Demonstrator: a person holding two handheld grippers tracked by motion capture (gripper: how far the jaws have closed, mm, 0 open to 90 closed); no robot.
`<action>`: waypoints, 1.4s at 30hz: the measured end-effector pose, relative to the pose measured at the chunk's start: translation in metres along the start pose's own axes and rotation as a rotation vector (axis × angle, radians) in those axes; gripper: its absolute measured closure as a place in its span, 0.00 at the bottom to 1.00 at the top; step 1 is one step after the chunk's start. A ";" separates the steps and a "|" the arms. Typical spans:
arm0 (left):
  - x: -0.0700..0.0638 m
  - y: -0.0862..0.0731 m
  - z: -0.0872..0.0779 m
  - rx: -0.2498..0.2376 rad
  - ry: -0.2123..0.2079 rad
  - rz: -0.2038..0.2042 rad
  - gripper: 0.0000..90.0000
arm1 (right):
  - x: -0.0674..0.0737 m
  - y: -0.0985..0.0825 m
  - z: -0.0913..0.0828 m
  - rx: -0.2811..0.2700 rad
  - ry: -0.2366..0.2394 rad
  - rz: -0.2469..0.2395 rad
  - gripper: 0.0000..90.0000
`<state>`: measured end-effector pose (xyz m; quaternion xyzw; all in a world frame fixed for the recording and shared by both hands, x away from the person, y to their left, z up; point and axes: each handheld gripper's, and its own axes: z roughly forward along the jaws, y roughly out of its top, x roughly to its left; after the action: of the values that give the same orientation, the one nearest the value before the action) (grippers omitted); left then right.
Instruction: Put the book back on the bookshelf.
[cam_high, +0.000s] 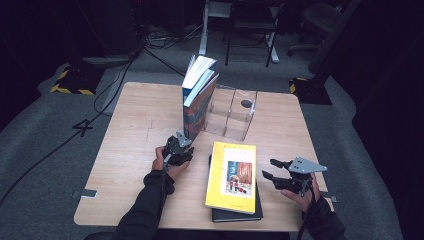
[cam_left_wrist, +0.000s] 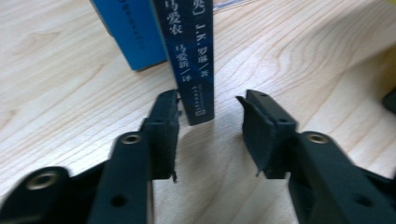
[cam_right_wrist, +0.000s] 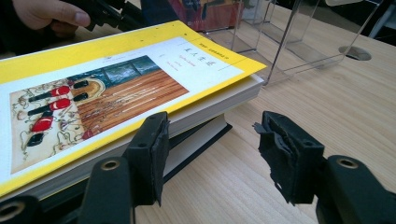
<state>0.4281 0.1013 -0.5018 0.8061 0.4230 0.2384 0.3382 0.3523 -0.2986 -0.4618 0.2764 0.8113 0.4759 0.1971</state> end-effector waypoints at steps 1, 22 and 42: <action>0.000 0.000 0.000 0.000 0.000 0.000 0.76 | 0.000 0.000 0.000 0.000 0.000 0.000 0.48; 0.003 0.020 0.021 -0.017 -0.009 -0.146 0.81 | -0.002 -0.001 0.001 0.001 -0.004 0.006 0.49; -0.002 0.034 0.036 -0.028 0.037 -0.206 0.81 | -0.004 -0.002 0.003 0.013 0.000 0.009 0.48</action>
<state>0.4690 0.0737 -0.5001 0.7490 0.5066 0.2228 0.3643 0.3566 -0.2993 -0.4649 0.2815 0.8131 0.4715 0.1930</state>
